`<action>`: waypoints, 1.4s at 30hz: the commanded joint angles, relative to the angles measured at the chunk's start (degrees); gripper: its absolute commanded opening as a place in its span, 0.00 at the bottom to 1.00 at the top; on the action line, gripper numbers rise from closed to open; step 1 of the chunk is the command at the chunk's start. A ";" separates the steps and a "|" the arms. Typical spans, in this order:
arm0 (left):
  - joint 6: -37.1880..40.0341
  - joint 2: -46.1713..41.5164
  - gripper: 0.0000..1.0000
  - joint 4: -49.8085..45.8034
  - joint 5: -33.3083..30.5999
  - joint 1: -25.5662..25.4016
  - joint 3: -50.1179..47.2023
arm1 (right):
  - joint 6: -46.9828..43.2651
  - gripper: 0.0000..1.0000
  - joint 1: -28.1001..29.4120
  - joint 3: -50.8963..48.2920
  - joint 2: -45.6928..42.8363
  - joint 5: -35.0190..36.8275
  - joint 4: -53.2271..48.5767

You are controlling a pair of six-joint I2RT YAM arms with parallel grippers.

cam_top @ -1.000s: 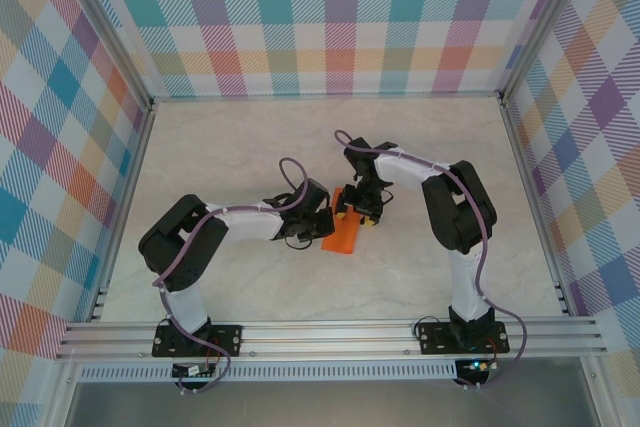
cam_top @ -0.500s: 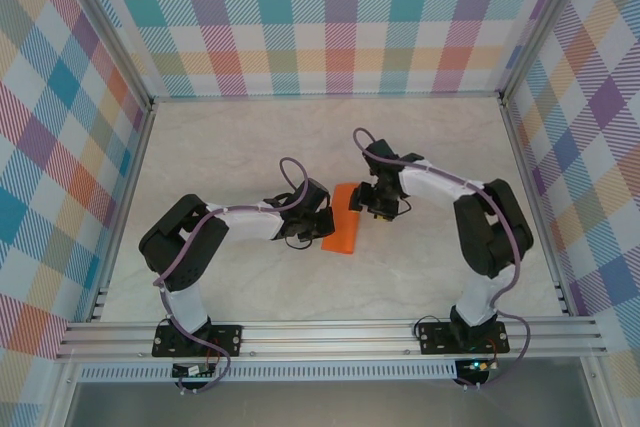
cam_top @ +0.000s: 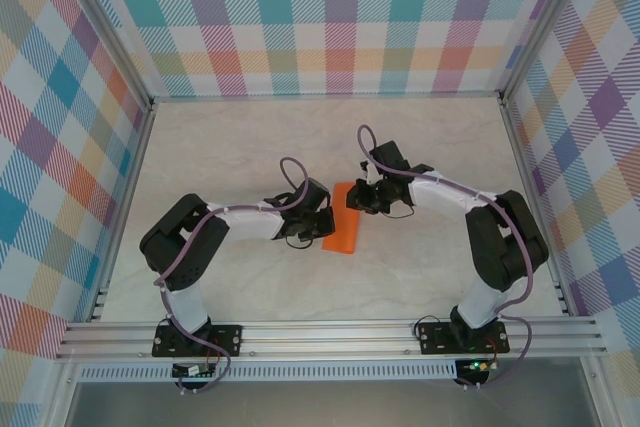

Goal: Fold a paper plane with a square sheet of paper (pick it up from the middle)
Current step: Hold the square sheet of paper at the center of the table, then fold the square sheet of paper in half at the center of the table.

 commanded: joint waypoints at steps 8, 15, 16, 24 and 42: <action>-0.53 3.99 0.00 -6.13 -1.50 -0.38 -0.80 | -0.94 0.12 -0.97 -2.20 5.83 -1.64 3.23; -0.77 3.99 0.00 -6.87 -1.68 -0.46 -0.98 | -1.34 0.11 -2.56 -2.40 10.55 0.91 4.17; -0.72 4.06 0.00 -7.00 -1.77 -0.42 -0.98 | -0.78 0.11 -2.80 -2.57 11.26 1.41 4.39; -0.65 4.03 0.00 -7.09 -1.67 -0.45 -0.98 | -0.31 0.13 -2.82 -4.36 3.97 -3.27 6.42; -1.07 4.60 0.00 -6.92 -1.86 -0.63 -0.53 | 1.82 0.11 -2.74 -12.29 2.54 -7.26 4.99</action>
